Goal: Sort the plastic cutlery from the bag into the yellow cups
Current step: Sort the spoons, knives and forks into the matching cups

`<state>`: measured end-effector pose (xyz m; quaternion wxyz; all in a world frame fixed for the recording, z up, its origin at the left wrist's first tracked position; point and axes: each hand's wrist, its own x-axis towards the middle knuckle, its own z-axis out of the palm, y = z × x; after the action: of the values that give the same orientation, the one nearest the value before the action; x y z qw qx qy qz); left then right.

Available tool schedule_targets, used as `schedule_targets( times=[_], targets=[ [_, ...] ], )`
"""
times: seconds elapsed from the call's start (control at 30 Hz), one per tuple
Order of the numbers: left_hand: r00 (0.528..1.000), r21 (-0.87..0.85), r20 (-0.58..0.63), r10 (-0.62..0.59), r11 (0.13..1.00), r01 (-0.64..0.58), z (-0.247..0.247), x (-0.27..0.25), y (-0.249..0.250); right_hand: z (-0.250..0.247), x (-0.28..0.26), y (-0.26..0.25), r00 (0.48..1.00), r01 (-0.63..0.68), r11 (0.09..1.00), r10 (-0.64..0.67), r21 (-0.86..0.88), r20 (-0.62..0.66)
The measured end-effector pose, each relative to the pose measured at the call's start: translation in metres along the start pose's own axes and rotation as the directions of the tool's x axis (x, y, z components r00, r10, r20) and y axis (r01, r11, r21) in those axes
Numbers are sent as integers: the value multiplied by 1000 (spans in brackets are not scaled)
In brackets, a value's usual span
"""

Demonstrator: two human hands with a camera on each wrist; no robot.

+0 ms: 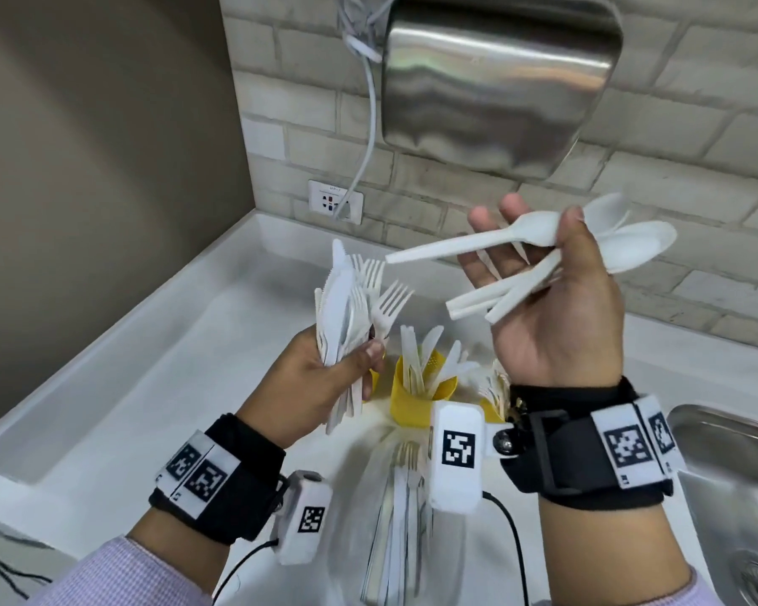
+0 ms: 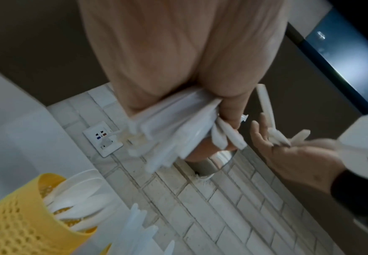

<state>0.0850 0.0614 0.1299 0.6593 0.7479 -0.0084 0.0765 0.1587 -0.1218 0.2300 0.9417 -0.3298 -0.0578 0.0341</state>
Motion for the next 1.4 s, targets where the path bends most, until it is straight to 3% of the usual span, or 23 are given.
schedule_targets(
  times=[0.13, 0.27, 0.47, 0.57, 0.73, 0.83, 1.03, 1.13, 1.27, 1.4],
  targets=[
    [1000, -125, 0, 5, 992, -5, -1, 1, -2, -7, 1, 4, 999, 41, 999, -41, 31, 3],
    [999, -258, -14, -37, 966, 33, 2, 1, -2, -5, -3, 13, 989, 149, 983, -150, -109, 0],
    [989, -420, 13, -146, 897, 138, 5, 1, -5, 6, -6, 33, 958, 285, 923, -271, -260, 90],
    [979, -532, 35, -201, 826, 188, 7, 1, -2, 7, -10, 43, 928, 369, 854, -314, -368, 201],
    [975, -637, 92, -201, 741, 213, 10, 0, 3, -3, -12, 72, 940, 313, 830, -201, -462, 276],
    [975, -648, 83, -206, 732, 210, 9, 0, 5, -12, -15, 90, 960, 215, 834, -85, -507, 268],
    [964, -661, 49, -263, 715, 229, 3, 0, -6, -25, -8, 99, 959, 158, 775, 26, -612, 281],
    [953, -665, -6, -301, 713, 221, 1, 2, -3, -25, -2, 99, 975, 179, 740, -43, -649, 220],
    [957, -640, -97, -273, 754, 150, -8, 7, -5, -34, 21, 94, 981, 123, 729, -192, -674, -29],
    [939, -549, -222, -261, 830, 101, -18, 7, -11, -45, 34, 93, 975, -3, 745, -145, -667, -166]
  ],
)
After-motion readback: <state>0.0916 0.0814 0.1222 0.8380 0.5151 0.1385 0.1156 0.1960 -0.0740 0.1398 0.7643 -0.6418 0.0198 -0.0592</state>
